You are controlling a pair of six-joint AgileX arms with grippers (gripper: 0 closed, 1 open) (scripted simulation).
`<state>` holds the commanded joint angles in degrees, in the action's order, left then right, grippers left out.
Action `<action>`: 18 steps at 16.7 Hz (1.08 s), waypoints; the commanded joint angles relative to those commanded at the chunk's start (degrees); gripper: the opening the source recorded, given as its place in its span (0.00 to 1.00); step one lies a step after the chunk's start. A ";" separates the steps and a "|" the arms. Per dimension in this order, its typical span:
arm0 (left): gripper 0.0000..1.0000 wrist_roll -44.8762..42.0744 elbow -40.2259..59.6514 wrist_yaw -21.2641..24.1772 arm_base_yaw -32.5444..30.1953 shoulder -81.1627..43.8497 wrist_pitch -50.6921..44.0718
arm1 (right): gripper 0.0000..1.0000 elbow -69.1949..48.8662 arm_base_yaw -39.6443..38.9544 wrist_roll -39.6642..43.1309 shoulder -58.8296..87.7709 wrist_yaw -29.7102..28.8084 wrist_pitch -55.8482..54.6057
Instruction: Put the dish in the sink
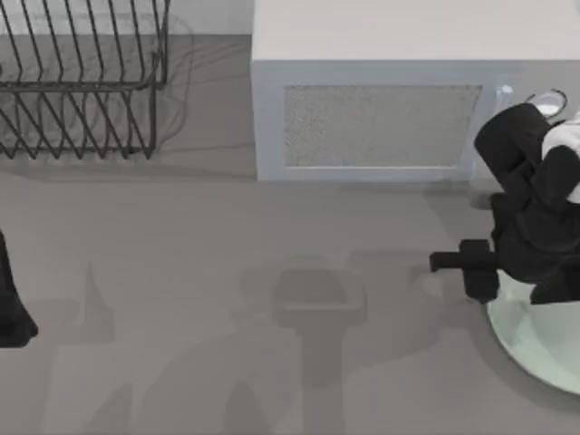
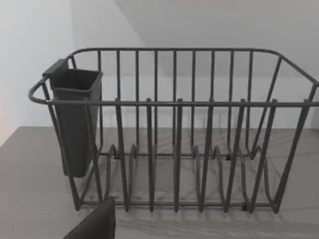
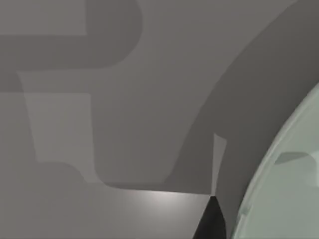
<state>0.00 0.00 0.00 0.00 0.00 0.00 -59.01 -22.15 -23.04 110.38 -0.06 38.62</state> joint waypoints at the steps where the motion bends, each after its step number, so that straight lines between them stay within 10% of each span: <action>1: 1.00 0.00 0.00 0.00 0.00 0.00 0.00 | 0.10 0.00 0.00 0.00 0.00 0.00 0.00; 18: 1.00 0.00 0.00 0.00 0.00 0.00 0.00 | 0.00 -13.69 -5.53 -3.40 -4.32 -1.02 12.03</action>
<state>0.00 0.00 0.00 0.00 0.00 0.00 -72.70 -27.68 -26.44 106.07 -1.08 50.65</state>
